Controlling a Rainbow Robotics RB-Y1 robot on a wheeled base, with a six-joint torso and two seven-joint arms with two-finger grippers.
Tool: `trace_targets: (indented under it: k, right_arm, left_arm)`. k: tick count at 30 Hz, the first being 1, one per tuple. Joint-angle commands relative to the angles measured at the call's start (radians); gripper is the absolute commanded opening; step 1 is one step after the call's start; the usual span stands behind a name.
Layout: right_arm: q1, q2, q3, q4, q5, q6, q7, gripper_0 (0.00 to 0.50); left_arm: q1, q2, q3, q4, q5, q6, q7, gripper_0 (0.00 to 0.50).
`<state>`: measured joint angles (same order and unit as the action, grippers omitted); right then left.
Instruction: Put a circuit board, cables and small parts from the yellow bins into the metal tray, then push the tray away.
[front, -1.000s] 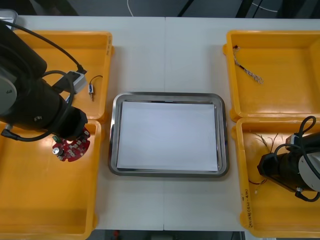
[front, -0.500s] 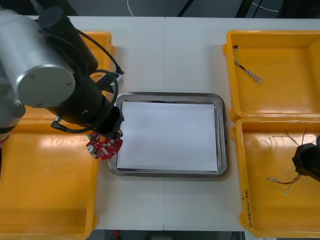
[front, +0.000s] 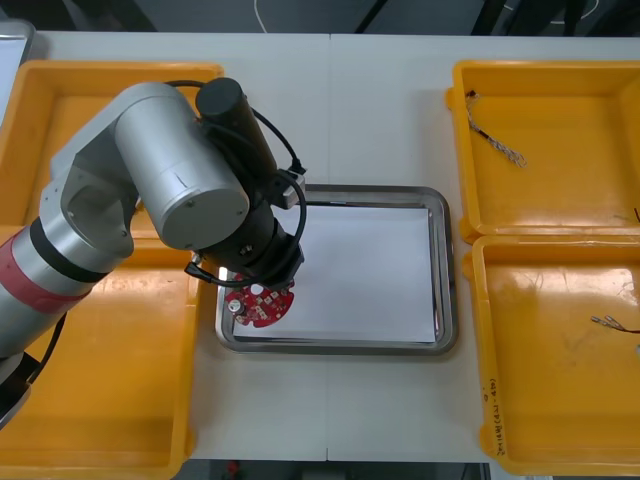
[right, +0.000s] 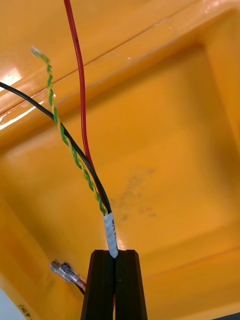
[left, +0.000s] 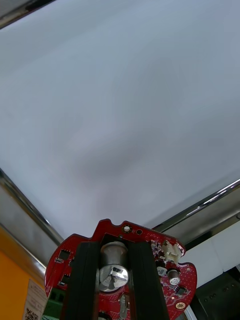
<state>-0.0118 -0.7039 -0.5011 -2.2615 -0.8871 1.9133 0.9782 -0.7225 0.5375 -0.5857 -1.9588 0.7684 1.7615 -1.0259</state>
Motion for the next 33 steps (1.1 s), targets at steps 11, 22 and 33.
trace_targets:
  k: [11,22,33]
  right_arm:
    - [-0.109,-0.19,-0.04,-0.035,-0.167,0.007,0.272,0.0]
    - [-0.114,-0.313,-0.053,-0.032,-0.371,0.007,0.31,0.0]
    - [-0.116,-0.313,-0.056,-0.082,-0.388,0.007,0.355,0.0]
  left_arm:
    - [-0.041,-0.017,-0.109,0.072,-0.06,-0.126,0.147,0.001]
    - [-0.041,-0.017,-0.164,0.11,-0.086,-0.183,0.171,0.002]
    - [-0.04,-0.017,-0.177,0.121,-0.09,-0.206,0.196,0.173]
